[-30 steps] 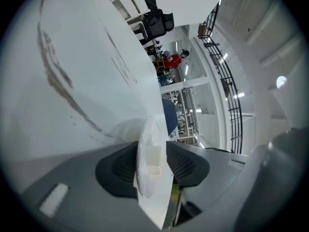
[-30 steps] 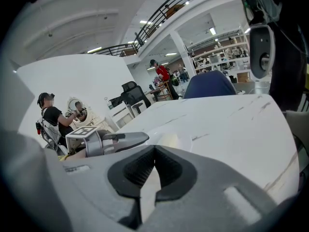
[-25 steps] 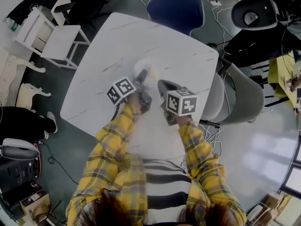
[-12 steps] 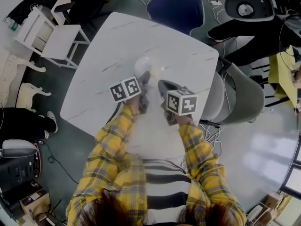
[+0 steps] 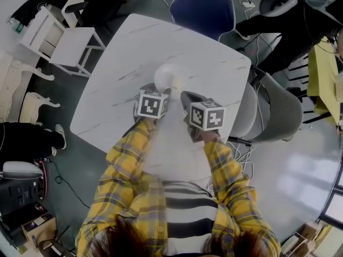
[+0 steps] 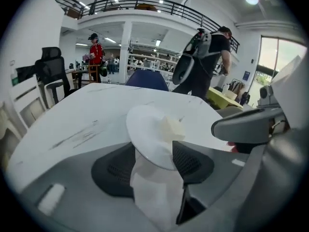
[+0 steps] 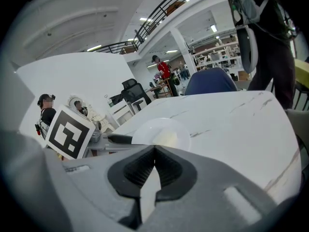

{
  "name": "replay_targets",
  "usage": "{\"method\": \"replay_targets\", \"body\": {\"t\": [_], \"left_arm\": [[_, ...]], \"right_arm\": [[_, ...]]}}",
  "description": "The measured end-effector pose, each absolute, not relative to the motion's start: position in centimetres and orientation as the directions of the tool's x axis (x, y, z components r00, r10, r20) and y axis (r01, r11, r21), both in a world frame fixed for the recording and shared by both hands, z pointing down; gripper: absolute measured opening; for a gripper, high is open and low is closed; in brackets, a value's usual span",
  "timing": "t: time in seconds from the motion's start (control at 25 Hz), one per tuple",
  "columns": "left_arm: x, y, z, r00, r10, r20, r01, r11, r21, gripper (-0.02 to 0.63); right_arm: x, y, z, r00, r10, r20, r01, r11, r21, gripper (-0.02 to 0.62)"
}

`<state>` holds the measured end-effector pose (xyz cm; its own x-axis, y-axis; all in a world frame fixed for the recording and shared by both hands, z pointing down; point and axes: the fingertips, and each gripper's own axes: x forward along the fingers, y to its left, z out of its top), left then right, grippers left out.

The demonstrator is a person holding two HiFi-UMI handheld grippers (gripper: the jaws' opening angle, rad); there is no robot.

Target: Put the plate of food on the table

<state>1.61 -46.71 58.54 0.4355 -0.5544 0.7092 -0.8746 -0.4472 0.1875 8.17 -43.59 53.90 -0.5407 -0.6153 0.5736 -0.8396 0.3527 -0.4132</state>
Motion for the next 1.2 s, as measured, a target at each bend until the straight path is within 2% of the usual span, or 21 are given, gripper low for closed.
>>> {"method": "replay_targets", "body": {"t": [0.12, 0.32, 0.56, 0.72, 0.92, 1.2], "left_arm": [[0.4, -46.4, 58.9, 0.376, -0.545, 0.75, -0.875, -0.474, 0.094, 0.279], [-0.1, -46.9, 58.6, 0.312, -0.597, 0.739, -0.843, -0.533, -0.074, 0.327], [-0.4, -46.3, 58.2, 0.356, -0.611, 0.707, -0.871, -0.491, 0.015, 0.324], [-0.3, -46.1, 58.0, 0.393, -0.621, 0.678, -0.87, -0.49, 0.055, 0.227], [0.0, -45.4, 58.8, 0.403, -0.589, 0.7, -0.858, -0.51, 0.064, 0.224], [-0.4, -45.2, 57.6, 0.409, -0.62, 0.67, -0.874, -0.476, 0.094, 0.224]], "right_arm": [[8.0, -43.5, 54.1, -0.541, -0.61, 0.579, -0.84, 0.359, -0.406, -0.003], [7.9, -43.6, 55.1, -0.524, -0.599, 0.606, -0.852, 0.361, -0.38, -0.003], [7.5, -43.3, 55.6, -0.523, -0.589, 0.616, -0.852, 0.366, -0.373, -0.003], [7.6, -43.1, 56.0, -0.519, -0.585, 0.623, -0.855, 0.361, -0.372, -0.003], [7.8, -42.5, 56.0, -0.513, -0.586, 0.627, -0.858, 0.357, -0.369, -0.003], [8.4, -42.2, 55.4, -0.511, -0.599, 0.617, -0.859, 0.348, -0.375, -0.003]]}}
